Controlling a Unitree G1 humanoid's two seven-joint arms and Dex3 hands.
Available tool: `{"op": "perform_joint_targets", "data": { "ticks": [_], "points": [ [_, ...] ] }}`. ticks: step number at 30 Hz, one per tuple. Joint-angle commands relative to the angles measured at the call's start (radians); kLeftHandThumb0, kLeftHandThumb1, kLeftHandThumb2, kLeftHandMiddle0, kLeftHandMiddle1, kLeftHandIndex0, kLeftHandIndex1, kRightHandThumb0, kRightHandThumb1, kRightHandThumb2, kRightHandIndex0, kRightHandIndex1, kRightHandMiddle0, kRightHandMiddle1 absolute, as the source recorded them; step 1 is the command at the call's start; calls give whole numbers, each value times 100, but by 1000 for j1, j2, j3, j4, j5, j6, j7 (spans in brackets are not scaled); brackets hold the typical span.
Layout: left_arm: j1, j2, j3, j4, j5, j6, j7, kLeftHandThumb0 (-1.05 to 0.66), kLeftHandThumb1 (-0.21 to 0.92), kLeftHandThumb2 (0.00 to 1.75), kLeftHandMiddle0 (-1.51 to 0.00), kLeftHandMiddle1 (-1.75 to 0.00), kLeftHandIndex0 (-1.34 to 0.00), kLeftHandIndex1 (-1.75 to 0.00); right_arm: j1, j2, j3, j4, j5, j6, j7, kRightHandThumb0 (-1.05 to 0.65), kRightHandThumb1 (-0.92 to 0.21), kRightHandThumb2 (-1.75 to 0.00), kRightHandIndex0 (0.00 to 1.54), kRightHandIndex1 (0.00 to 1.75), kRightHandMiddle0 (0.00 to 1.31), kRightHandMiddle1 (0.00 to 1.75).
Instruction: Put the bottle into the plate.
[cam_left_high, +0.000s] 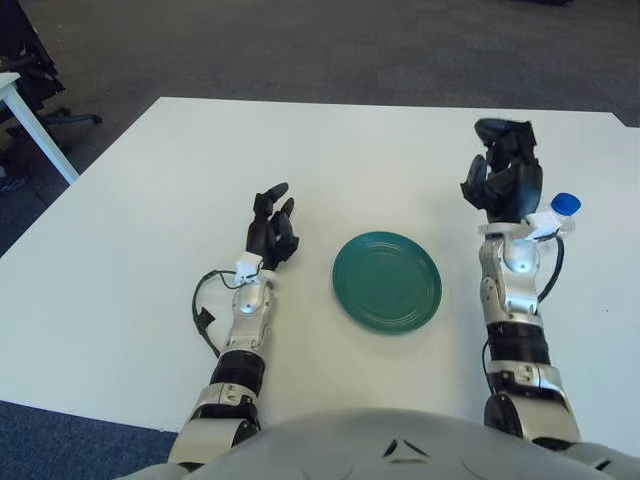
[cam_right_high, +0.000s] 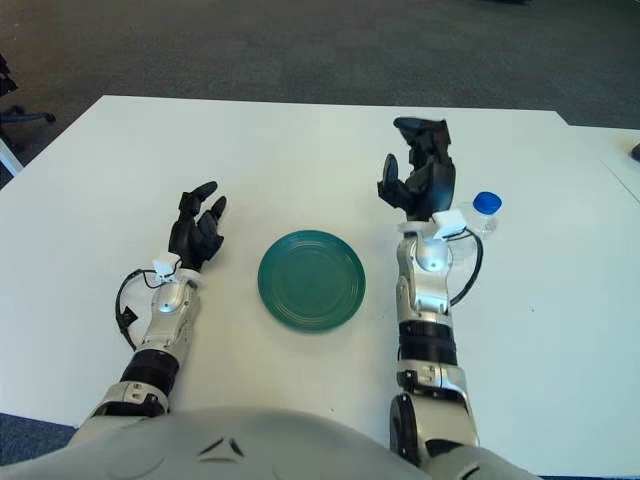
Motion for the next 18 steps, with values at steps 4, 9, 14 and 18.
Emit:
{"op": "perform_joint_targets", "data": {
  "ticks": [4,9,14,18],
  "points": [
    [62,-8,12,73,-15,33,-1,-77,92,83,-52,-2,-4,-99,-24,-71,-33,-93,19,56,20,-59,-66,-84,30,73,24,126],
    [60,-5,15,81,-20,32,-13,-78,92,82,-52,-2,-5,-99,-35,-92,-51,-107,20,81,14,-63,-71,-78,28,73,20,124],
    [54,-5,23,89,-25,32,-19,-77,92,83,-53,-2,-6,-100,-42,-127,-97,-96,37,75,13,-62,-73,-75,29,74,18,123],
    [52,-7,24,91,-19,26,-14,-77,92,82,-53,-2,-7,-100,-51,-140,-131,-68,53,47,8,-60,-71,-76,30,75,19,123]
  ]
}}
